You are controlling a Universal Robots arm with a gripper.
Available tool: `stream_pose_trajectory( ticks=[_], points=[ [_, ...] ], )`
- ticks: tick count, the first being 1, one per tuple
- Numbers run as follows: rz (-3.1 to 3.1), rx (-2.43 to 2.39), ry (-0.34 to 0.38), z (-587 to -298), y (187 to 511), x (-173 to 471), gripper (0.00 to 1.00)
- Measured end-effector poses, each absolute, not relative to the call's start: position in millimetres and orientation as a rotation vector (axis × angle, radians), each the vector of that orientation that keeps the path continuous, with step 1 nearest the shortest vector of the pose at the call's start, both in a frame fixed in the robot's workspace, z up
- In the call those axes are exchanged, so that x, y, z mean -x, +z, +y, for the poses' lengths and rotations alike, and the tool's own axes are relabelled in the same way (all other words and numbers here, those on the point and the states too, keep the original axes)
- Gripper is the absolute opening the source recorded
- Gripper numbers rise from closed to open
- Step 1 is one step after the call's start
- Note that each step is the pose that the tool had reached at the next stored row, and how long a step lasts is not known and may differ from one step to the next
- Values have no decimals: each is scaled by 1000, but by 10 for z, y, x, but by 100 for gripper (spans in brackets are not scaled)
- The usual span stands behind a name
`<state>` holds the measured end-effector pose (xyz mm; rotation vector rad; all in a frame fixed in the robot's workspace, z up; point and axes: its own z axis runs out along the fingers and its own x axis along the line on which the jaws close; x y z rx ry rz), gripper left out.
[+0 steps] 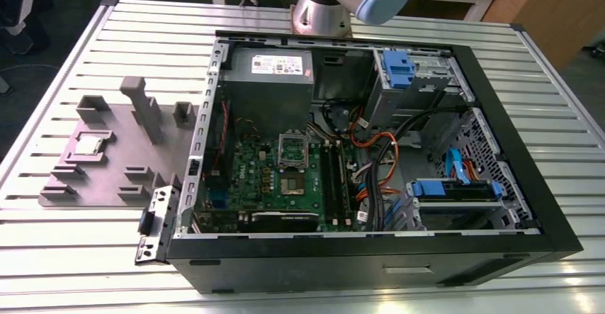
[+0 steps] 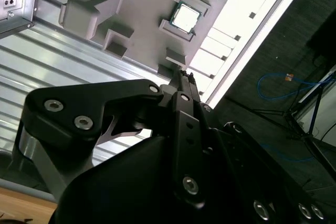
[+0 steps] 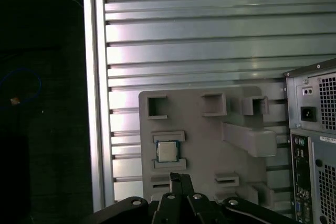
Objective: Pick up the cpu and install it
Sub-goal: 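Pick up the cpu and move it towards the insertion slot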
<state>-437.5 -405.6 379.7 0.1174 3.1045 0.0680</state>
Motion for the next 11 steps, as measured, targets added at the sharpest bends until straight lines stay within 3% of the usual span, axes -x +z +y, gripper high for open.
stream_pose_trajectory(
  ticks=[11],
  points=[
    [3104, -116, 28, -4056, 3776, 4375, 11]
  ],
)
